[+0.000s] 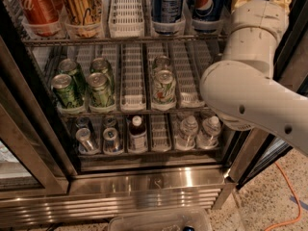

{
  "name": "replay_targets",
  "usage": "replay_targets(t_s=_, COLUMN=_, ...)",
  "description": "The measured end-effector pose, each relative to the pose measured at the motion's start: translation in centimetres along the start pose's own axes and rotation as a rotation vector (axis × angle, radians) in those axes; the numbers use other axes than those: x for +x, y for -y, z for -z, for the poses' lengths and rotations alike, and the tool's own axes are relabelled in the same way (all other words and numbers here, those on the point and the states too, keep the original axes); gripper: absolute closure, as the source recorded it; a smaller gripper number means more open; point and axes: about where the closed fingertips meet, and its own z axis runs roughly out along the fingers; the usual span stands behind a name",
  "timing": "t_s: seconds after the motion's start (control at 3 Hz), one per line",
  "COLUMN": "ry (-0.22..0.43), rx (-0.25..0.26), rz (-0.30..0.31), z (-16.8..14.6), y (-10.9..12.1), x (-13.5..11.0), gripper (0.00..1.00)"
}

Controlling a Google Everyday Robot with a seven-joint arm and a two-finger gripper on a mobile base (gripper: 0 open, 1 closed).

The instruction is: Pick pepsi can from top shelf of fridge

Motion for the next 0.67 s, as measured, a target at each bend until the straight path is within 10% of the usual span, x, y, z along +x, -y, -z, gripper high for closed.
replay_targets(t_s=0.67, ry=0.012, rx=-0.022, rz=-0.025, z=3.2, y=1.0, x=-3.1, gripper=1.00)
